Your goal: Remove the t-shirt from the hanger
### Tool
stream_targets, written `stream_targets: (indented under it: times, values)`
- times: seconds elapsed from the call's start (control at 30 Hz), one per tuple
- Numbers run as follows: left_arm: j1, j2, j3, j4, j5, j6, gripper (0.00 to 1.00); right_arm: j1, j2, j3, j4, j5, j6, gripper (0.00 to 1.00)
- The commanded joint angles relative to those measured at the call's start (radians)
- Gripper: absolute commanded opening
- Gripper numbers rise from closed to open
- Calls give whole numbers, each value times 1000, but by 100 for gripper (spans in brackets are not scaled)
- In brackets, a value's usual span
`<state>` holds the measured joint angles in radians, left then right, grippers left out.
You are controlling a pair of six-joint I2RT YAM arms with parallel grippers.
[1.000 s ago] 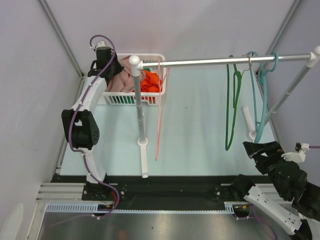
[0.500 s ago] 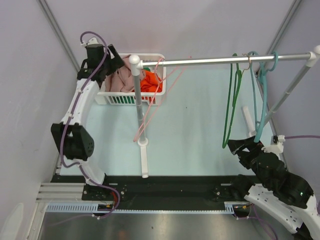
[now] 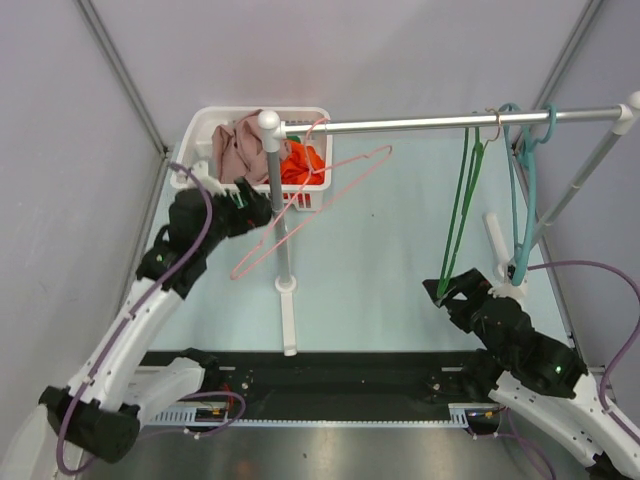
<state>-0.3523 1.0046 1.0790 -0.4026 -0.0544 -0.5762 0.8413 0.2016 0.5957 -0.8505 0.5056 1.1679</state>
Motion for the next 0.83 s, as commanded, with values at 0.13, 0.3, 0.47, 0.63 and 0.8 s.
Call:
stream_targets:
  times: [0.13,0.3,0.47,0.63,0.8]
  values:
    - [-83,-377,-466,73,91,-157,100,5,39,-149,318,-93,-66,95]
    - [-128,-544,-669,146,189,-258,100,4,45,-220,451,-125,-86,100]
    - [-211,-603,-803,292,277,-323,100,-1,53,-327,614,-183,-82,99]
    - [-280,-610,-909,451,317,-355,100,-24,90,-428,772,-295,-71,100]
    - [-297,-586,-1057,791,491,-441,100,-79,130,-575,1088,-494,1,100]
